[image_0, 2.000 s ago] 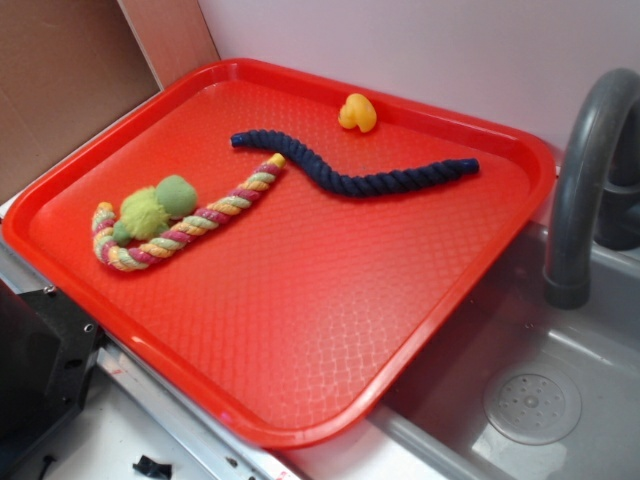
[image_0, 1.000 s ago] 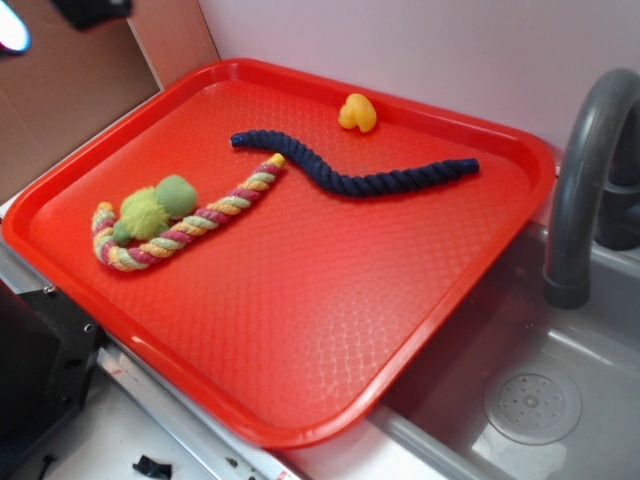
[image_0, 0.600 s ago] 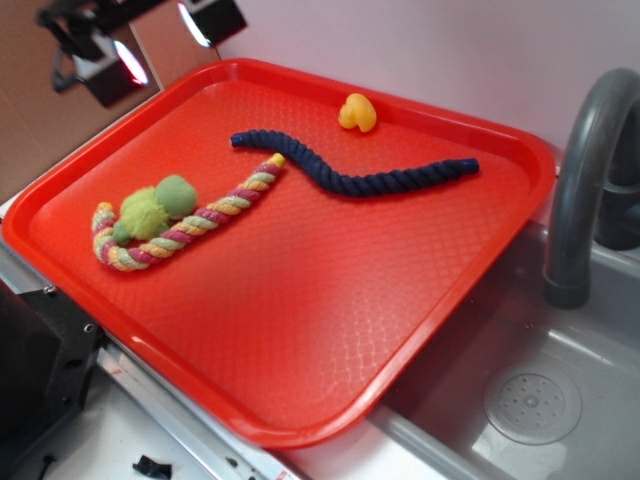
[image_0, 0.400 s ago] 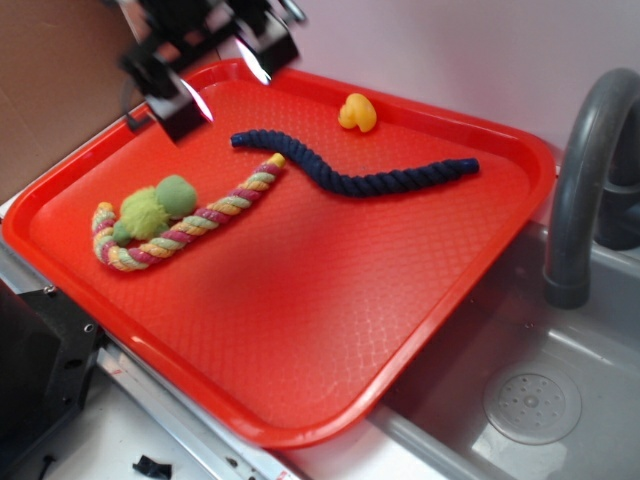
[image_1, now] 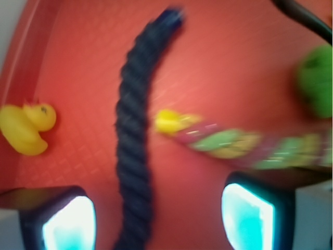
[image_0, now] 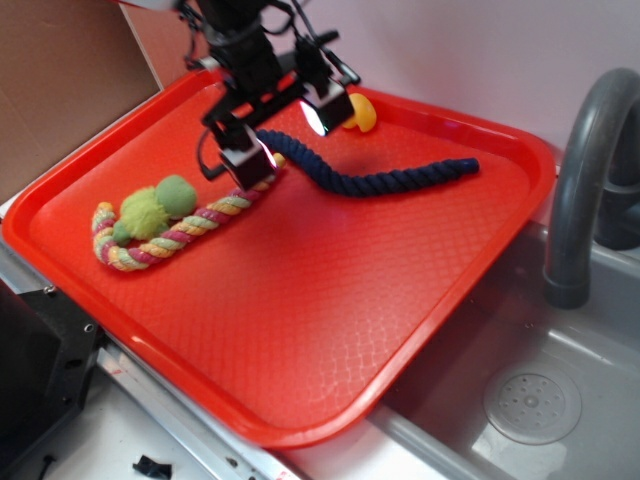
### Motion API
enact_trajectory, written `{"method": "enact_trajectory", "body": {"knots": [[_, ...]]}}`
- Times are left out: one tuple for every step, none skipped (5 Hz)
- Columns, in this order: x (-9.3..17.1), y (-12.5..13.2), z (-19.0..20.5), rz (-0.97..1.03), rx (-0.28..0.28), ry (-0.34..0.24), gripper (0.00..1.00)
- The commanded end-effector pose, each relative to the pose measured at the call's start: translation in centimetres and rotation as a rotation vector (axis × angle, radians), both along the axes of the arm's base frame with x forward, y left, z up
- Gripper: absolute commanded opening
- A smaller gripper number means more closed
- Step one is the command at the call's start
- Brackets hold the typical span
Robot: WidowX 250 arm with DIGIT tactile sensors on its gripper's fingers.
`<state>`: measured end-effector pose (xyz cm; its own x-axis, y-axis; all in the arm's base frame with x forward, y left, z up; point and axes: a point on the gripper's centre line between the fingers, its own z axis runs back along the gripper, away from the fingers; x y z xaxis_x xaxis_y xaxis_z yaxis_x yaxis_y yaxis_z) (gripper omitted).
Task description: Grab the blue rope.
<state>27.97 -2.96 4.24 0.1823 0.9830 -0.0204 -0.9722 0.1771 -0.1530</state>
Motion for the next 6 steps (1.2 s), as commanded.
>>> {"method": "enact_trajectory", "body": {"knots": [[2.1,-0.9,-1.8,-0.067,-0.041,-0.038,1.0],[1.7,-1.5,-2.1,-0.065,-0.037,-0.024,0.0],[1.1,-1.9,-2.6,-0.072,-0.024,-0.002,0.0],[0.7,-2.1,-2.7,-0.068,-0.023,0.021,0.0],[0.6,-2.0,-2.8,-0.017,0.002,0.056,0.0],[0.3,-1.6,-1.3,-0.072,0.064,0.082,0.0]]}}
